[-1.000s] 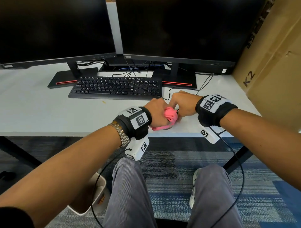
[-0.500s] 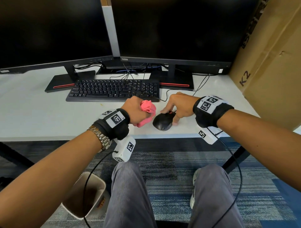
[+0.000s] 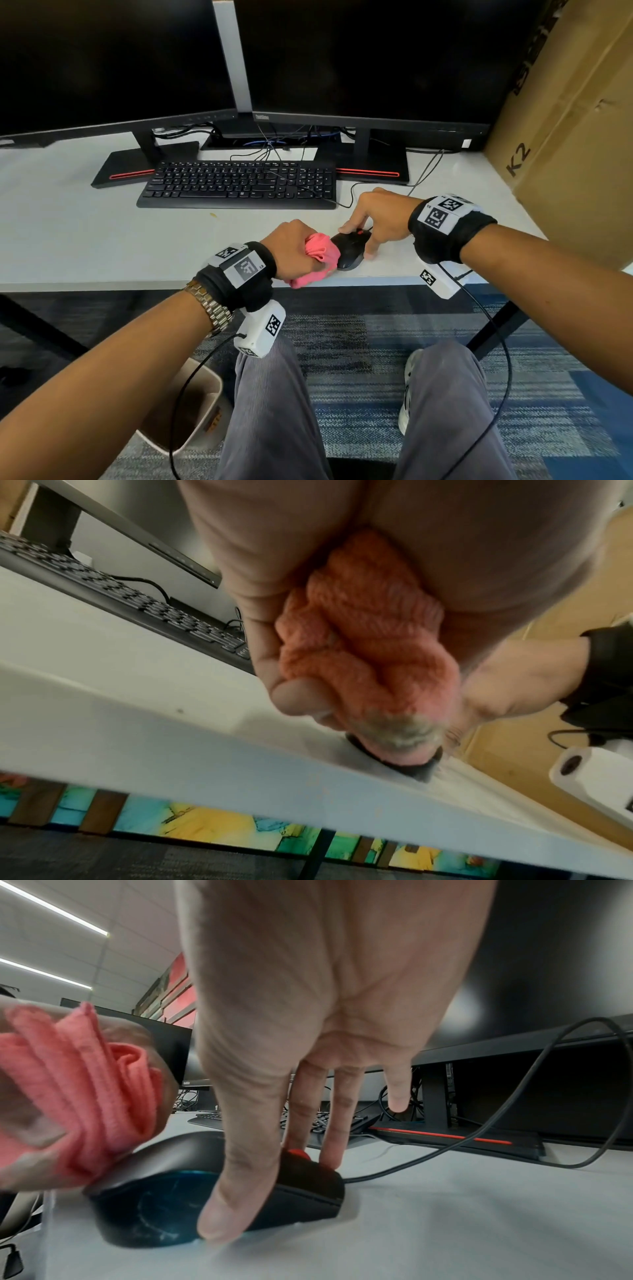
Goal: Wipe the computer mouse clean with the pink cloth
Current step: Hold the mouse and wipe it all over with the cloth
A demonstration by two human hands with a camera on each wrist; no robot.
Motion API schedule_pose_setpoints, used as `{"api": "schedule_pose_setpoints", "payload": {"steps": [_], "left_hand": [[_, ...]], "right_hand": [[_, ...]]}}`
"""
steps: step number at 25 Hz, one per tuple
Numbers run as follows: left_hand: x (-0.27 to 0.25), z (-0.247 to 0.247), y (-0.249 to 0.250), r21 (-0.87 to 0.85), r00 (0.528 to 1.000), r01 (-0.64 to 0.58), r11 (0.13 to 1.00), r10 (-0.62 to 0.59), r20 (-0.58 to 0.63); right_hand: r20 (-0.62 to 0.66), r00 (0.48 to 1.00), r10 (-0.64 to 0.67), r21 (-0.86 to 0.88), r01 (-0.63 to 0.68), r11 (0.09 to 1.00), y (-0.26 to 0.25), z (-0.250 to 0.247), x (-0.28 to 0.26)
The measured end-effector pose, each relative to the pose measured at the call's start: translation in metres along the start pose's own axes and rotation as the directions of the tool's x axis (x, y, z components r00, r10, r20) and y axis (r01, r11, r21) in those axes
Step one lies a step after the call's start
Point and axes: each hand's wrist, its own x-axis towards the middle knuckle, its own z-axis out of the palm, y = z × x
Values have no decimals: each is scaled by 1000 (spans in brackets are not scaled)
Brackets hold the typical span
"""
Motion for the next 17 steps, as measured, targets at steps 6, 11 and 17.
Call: {"api": "schedule_pose_setpoints", "payload": {"steps": [6, 11, 17], "left_hand": [[8, -36, -15, -247, 973, 23, 969, -79, -218], [12, -33, -10, -241, 962, 38, 970, -101, -253], [14, -15, 11, -153, 993, 61, 986, -75, -87]], "right_hand": [[12, 1000, 10, 5, -10, 1000, 0, 0, -2], [24, 1000, 14, -51, -13, 999, -3, -1, 0], [14, 1000, 13, -60, -12, 998, 0, 2, 1]]}}
